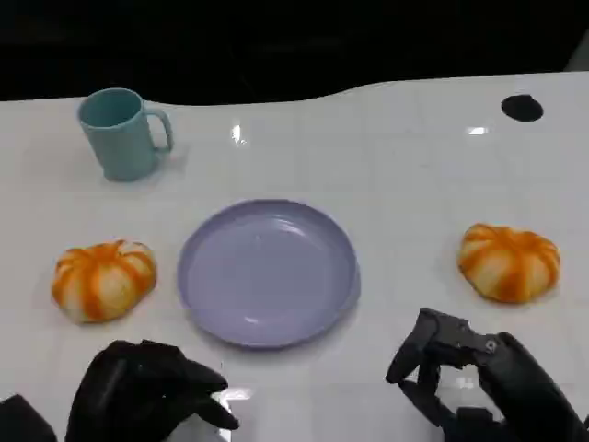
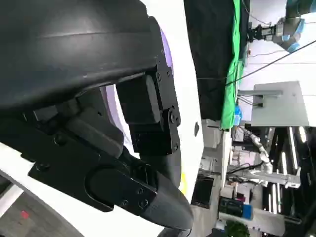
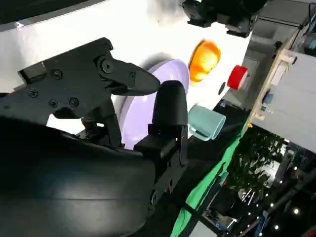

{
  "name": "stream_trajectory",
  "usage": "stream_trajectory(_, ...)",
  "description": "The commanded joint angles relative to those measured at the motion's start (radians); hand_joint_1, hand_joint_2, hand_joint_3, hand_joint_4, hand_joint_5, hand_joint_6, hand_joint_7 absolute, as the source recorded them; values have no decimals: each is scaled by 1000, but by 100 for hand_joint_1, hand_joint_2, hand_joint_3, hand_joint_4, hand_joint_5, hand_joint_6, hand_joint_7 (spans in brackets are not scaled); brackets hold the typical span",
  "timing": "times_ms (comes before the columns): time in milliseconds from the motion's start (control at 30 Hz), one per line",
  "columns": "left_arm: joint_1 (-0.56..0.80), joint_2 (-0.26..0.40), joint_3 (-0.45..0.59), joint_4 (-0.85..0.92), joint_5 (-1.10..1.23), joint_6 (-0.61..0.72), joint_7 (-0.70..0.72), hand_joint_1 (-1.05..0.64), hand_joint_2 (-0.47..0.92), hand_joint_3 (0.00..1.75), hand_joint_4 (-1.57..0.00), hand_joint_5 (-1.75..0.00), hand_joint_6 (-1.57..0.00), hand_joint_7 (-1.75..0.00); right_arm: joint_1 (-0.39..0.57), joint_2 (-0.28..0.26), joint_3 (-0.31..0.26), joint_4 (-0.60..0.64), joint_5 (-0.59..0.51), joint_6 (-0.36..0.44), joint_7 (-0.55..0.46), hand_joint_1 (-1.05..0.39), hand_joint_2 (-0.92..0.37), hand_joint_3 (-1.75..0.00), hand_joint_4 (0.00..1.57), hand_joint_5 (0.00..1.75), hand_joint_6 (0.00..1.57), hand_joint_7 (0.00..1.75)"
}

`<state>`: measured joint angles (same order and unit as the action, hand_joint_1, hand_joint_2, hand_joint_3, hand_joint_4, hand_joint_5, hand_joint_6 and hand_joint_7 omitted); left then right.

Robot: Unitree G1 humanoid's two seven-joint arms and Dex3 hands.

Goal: Grasp the bread from the table and place it into the plate.

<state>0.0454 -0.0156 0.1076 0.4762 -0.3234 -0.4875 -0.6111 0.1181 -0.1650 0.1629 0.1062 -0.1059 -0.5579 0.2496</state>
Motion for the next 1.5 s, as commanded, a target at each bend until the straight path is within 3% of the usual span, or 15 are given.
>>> stream_trajectory(33,0,14,5,2,-3,-3,1,-105,78,0,-157,-36,-157,-12,6,-8,-4,-12,7,12,-2,-13,-74,-75,57,175,52,137)
stream_trajectory(333,0,14,5,5,-4,-5,-2,-105,78,0,-157,-36,-157,-12,-2,-9,-4,8,2,-18,-5,-12,-74,-75,55,175,52,137)
stream_trajectory(1000,-2,15,4,6,-1,-6,-1,-105,78,0,-157,-36,-157,-12,-1,-5,-9,-2,25,3,3,-13,-72,-75,53,175,53,134)
stream_trajectory(1167,-6,14,5,12,-1,-6,0,-105,78,0,-157,-35,-157,-12,-15,-6,-20,-4,56,8,10,-10,-70,-73,60,125,61,100)
stream_trajectory(1367,-9,15,4,16,-1,-1,-1,-105,77,0,-157,-35,-157,-11,-47,-22,-45,13,40,-19,0,-7,-83,-43,58,112,63,73)
stream_trajectory(1500,-6,14,2,12,6,-2,8,-105,77,0,-157,-35,-157,-11,-72,-47,-66,13,-48,-53,-44,-11,-91,-23,55,95,65,51)
